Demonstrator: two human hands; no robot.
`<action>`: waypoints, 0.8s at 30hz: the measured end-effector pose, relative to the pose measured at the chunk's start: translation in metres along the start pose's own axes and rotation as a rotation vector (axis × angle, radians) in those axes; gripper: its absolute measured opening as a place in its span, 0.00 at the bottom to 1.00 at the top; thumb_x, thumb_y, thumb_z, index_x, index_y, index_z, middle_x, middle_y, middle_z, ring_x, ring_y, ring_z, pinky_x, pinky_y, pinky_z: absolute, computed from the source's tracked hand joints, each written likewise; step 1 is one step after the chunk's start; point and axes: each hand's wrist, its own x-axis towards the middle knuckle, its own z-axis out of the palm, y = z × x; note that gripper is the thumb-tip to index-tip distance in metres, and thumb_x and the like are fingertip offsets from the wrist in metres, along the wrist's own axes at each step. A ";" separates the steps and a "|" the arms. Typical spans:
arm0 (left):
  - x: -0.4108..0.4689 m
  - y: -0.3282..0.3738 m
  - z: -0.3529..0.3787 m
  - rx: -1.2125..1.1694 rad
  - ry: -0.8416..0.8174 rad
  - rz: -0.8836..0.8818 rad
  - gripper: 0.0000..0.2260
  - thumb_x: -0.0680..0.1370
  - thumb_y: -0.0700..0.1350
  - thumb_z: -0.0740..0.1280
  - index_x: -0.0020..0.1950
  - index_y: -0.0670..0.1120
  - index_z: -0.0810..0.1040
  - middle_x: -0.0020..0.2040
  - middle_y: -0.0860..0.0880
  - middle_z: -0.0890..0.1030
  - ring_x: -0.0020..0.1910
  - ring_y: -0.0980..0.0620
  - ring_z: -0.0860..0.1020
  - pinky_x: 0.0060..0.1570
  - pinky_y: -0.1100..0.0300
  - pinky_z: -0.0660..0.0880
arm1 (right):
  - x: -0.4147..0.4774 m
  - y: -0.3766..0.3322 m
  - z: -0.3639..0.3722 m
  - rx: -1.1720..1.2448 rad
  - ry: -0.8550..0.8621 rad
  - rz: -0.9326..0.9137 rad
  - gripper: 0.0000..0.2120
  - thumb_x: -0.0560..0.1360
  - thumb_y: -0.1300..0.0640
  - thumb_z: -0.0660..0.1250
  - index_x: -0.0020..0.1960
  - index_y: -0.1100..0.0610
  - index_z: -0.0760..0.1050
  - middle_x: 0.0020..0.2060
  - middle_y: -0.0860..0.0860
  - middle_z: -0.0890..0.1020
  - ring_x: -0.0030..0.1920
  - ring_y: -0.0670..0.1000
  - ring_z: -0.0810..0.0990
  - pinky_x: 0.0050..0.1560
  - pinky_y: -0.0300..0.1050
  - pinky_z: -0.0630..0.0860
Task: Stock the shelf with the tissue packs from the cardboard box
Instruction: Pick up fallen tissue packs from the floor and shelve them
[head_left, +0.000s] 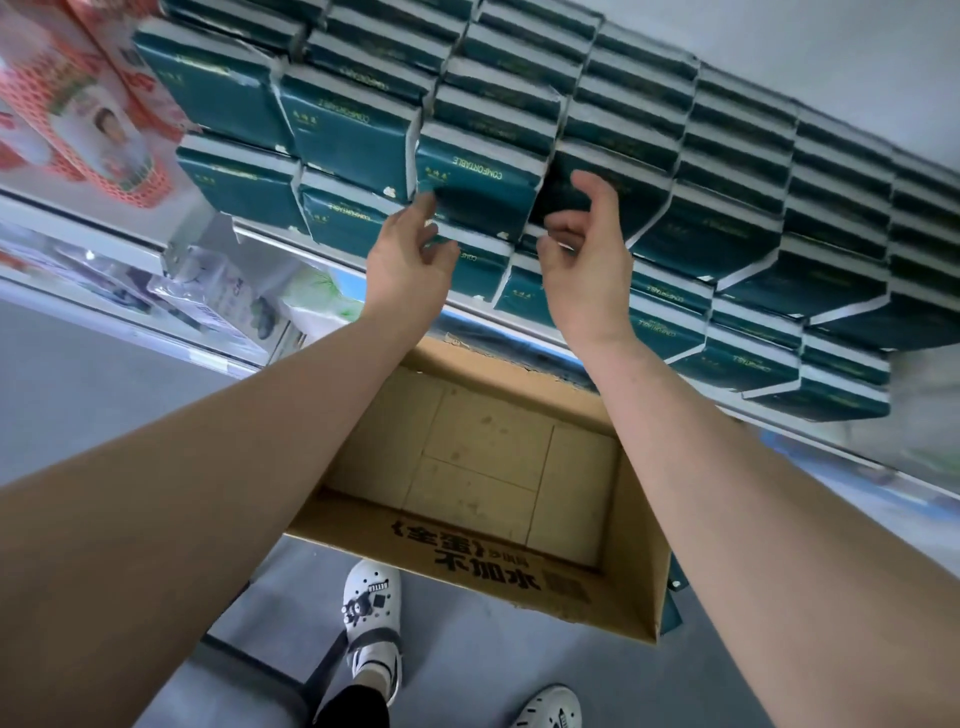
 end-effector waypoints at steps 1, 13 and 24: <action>-0.006 0.002 0.003 0.014 0.006 0.009 0.22 0.80 0.43 0.63 0.74 0.50 0.67 0.69 0.52 0.72 0.64 0.60 0.73 0.60 0.70 0.68 | -0.005 0.003 -0.004 0.012 0.004 0.004 0.25 0.78 0.66 0.65 0.73 0.55 0.66 0.49 0.50 0.80 0.51 0.48 0.80 0.56 0.45 0.79; -0.127 0.008 0.133 0.044 -0.201 0.057 0.12 0.78 0.41 0.66 0.61 0.50 0.78 0.54 0.55 0.81 0.51 0.59 0.78 0.51 0.70 0.73 | -0.118 0.108 -0.119 -0.004 0.082 0.079 0.14 0.77 0.65 0.67 0.62 0.56 0.76 0.49 0.51 0.81 0.51 0.49 0.80 0.52 0.43 0.79; -0.296 -0.003 0.335 0.067 -0.523 0.024 0.13 0.77 0.37 0.65 0.59 0.49 0.79 0.51 0.55 0.81 0.44 0.68 0.76 0.52 0.72 0.72 | -0.286 0.271 -0.275 0.056 0.258 0.462 0.19 0.74 0.66 0.66 0.62 0.51 0.75 0.43 0.49 0.79 0.42 0.49 0.79 0.52 0.55 0.79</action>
